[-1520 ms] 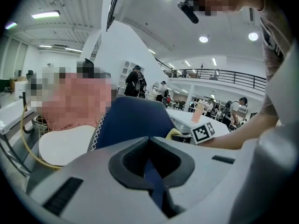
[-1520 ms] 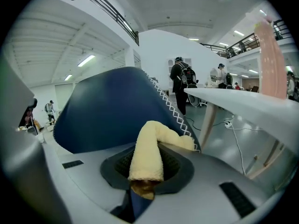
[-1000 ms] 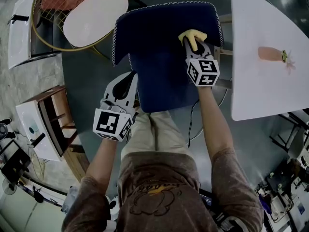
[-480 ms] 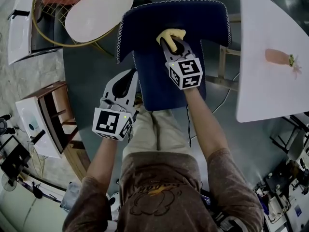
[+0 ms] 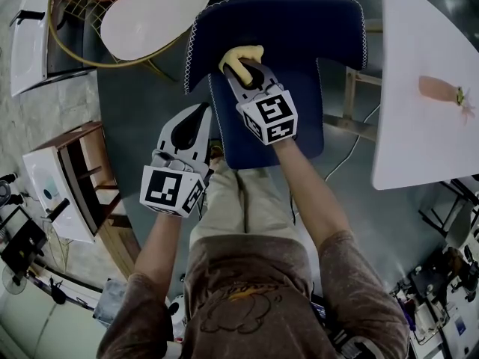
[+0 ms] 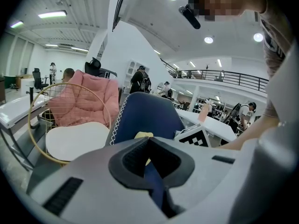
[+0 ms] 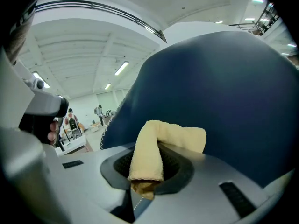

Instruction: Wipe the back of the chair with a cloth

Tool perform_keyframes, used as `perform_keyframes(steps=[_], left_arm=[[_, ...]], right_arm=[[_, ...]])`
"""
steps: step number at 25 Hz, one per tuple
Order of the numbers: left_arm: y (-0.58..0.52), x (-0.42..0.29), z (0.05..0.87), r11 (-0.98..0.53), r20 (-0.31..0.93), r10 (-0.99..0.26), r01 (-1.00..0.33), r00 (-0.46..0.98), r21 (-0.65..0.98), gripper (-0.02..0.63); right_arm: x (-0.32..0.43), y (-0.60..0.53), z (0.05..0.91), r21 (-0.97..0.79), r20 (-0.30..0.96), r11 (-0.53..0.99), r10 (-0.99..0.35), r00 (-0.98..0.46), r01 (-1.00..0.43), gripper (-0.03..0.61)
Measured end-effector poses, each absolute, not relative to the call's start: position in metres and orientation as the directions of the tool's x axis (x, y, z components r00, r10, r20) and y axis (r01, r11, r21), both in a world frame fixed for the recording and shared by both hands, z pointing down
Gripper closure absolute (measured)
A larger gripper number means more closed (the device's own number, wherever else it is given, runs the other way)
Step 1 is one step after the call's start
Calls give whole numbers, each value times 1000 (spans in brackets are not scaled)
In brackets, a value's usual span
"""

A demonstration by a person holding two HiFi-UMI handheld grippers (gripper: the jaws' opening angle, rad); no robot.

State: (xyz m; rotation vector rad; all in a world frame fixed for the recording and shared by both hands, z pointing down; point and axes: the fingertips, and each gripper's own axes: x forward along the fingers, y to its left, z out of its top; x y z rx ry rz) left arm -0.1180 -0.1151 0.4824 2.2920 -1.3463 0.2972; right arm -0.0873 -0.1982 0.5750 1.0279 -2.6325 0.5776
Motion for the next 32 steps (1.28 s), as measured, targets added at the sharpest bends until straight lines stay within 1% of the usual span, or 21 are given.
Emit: perform_keyframes(steps=[7, 11, 14, 19, 24, 32], left_arm=[[-117, -121, 488, -422, 403, -763, -862, 504, 279, 604], [-116, -121, 492, -428, 408, -757, -859, 510, 280, 604], [-114, -119, 495, -435, 416, -751, -858, 514, 275, 604], [-112, -112, 503, -450, 429, -732, -849, 529, 277, 604], [-112, -98, 511, -476, 425, -715, -831, 556, 286, 604], [-111, -86, 523, -500, 430, -690, -813, 582, 298, 604]], right_arm=[[-115, -175, 567, -281, 329, 747, -514, -792, -602, 503], [-111, -172, 566, -300, 308, 734, -529, -790, -609, 502], [-98, -172, 567, -283, 312, 719, -557, -770, -635, 503], [-45, -180, 582, -258, 348, 624, -652, -673, -738, 503], [32, -182, 600, -228, 400, 486, -744, -536, -844, 503], [139, -166, 631, -152, 490, 312, -801, -346, -938, 503]])
